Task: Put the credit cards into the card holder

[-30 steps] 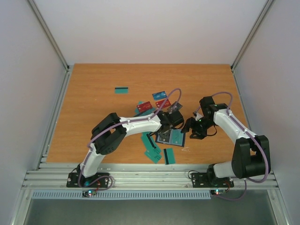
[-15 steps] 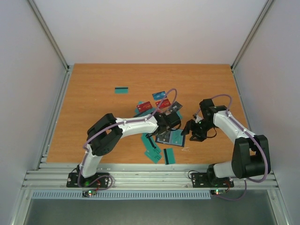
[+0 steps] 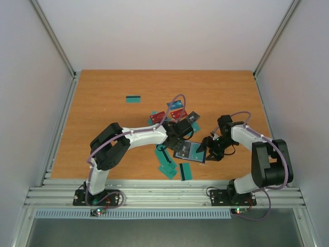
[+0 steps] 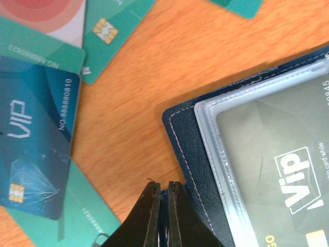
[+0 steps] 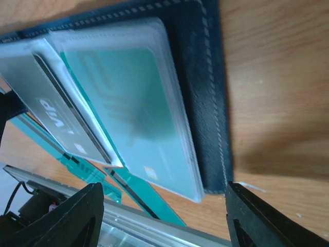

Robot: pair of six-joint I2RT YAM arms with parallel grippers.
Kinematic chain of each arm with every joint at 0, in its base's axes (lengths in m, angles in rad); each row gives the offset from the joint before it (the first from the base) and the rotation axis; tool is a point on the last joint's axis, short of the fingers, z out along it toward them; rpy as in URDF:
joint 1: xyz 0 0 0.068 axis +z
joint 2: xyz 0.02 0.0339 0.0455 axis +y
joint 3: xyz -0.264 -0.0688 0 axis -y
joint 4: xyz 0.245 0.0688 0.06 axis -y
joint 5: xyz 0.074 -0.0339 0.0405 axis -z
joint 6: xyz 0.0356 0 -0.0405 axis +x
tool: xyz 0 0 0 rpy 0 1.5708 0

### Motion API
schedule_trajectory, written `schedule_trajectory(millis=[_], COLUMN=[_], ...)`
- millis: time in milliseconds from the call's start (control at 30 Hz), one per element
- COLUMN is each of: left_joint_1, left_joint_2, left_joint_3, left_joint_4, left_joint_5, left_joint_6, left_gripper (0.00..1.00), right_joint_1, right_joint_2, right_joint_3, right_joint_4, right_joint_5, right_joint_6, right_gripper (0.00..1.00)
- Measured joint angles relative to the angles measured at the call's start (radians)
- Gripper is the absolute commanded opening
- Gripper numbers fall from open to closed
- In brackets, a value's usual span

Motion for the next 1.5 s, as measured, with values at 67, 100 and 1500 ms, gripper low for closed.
schedule_trajectory(millis=[67,100,1500], left_joint_1=[-0.001,-0.001,0.047], left_joint_2=[0.000,0.000,0.051], left_joint_3=[0.000,0.000,0.048], left_joint_4=[0.012,0.015,0.016], left_joint_5=[0.019,0.026,0.224], left_joint_6=[0.000,0.000,0.003], left_gripper=[0.00,0.00,0.00], right_joint_1=[0.000,0.000,-0.017], right_joint_2=[0.013,0.020,-0.040], right_joint_3=[0.002,0.003,-0.002], right_joint_4=[0.014,0.018,0.137], right_joint_5=[0.008,0.016,-0.074], right_joint_6=[0.005,0.006,-0.035], right_gripper=[0.67,0.67,0.63])
